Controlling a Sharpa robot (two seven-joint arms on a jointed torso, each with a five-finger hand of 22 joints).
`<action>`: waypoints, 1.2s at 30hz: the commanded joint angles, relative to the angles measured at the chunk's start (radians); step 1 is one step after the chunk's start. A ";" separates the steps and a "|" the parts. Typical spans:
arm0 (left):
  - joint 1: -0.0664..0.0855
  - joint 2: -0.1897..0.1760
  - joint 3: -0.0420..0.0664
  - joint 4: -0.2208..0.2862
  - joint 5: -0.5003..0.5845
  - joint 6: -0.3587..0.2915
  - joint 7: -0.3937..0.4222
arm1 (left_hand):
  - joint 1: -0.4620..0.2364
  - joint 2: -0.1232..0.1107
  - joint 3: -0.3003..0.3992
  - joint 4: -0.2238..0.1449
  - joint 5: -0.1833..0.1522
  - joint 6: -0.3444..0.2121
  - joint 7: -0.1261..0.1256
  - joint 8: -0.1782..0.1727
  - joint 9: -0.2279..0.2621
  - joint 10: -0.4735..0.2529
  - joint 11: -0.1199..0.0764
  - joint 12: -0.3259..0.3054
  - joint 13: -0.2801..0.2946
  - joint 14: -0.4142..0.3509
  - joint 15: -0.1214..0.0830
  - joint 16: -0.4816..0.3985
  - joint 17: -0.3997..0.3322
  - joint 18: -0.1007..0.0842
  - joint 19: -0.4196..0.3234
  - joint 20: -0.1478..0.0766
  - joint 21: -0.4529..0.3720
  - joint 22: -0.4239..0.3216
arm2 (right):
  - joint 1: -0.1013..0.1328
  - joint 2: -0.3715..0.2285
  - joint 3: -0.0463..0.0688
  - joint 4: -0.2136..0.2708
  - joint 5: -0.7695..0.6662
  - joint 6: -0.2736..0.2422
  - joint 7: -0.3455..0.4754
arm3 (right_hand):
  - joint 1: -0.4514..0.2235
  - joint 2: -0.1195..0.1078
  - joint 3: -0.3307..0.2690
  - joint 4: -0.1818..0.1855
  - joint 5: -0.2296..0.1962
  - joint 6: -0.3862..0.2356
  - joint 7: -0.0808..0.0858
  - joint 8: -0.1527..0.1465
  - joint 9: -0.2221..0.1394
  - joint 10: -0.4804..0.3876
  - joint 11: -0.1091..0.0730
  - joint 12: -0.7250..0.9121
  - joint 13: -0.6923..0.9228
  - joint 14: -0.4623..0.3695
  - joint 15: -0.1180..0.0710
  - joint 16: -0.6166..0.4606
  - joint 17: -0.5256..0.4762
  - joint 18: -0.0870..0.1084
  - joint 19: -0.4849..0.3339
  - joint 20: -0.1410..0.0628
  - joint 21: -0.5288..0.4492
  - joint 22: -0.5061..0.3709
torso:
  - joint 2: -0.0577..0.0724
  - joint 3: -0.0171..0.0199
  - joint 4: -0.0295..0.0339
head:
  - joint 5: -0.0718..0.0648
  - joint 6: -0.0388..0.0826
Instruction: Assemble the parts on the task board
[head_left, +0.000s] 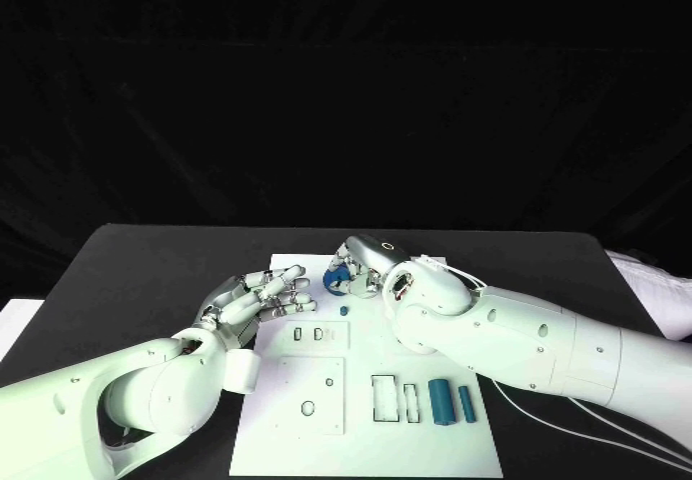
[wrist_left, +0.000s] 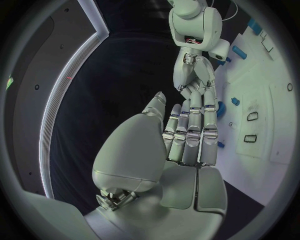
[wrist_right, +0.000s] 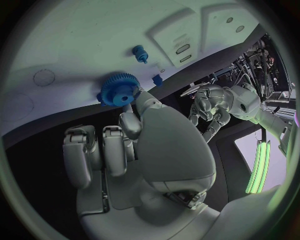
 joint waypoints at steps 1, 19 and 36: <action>0.001 0.002 0.001 0.001 -0.006 0.015 0.003 | 0.011 0.002 0.000 -0.003 -0.004 -0.002 0.000 -0.004 0.001 -0.007 0.001 -0.005 0.001 -0.003 0.002 -0.004 0.001 0.012 0.007 -0.002 -0.003 -0.001 | -0.001 0.005 -0.002 -0.007 -0.018 0.025 0.007 | -0.006 0.001 0.004 0.000 -0.001 -0.003 0.004 0.000 -0.002 0.003 -0.002 -0.003 -0.001 0.066 -0.005 0.003 0.066 -0.008 0.090 -0.004 0.004 0.239 | 0.000 -0.0001 -0.0005 | 0.002 0.000; 0.001 0.001 0.001 0.004 -0.006 0.016 -0.001 | 0.012 0.002 0.000 -0.005 -0.004 -0.002 0.000 -0.004 0.001 -0.007 0.001 -0.005 0.001 -0.002 0.002 -0.004 0.002 0.012 0.007 -0.002 -0.004 -0.001 | -0.002 0.010 -0.009 -0.031 -0.008 0.008 0.009 | -0.101 -0.098 -0.087 0.103 0.005 -0.185 0.051 -0.051 -0.024 -0.024 0.042 -0.039 -0.005 0.064 0.033 0.001 0.068 -0.005 0.081 0.032 -0.002 0.225 | 0.000 -0.0014 0.0011 | 0.003 0.000; 0.001 -0.007 0.001 0.005 -0.006 0.018 -0.002 | 0.012 0.002 0.000 -0.006 -0.004 -0.002 0.000 -0.005 0.001 -0.008 0.001 -0.005 0.001 -0.002 0.002 -0.005 0.003 0.012 0.007 -0.002 -0.004 -0.001 | -0.017 -0.137 0.017 0.107 0.132 -0.162 0.131 | -0.079 -0.062 -0.086 0.107 0.072 -0.138 0.040 -0.041 -0.019 -0.016 0.032 -0.013 0.020 0.066 0.026 0.005 0.079 -0.007 0.086 0.027 0.001 0.233 | -0.004 0.0012 -0.0080 | 0.003 0.003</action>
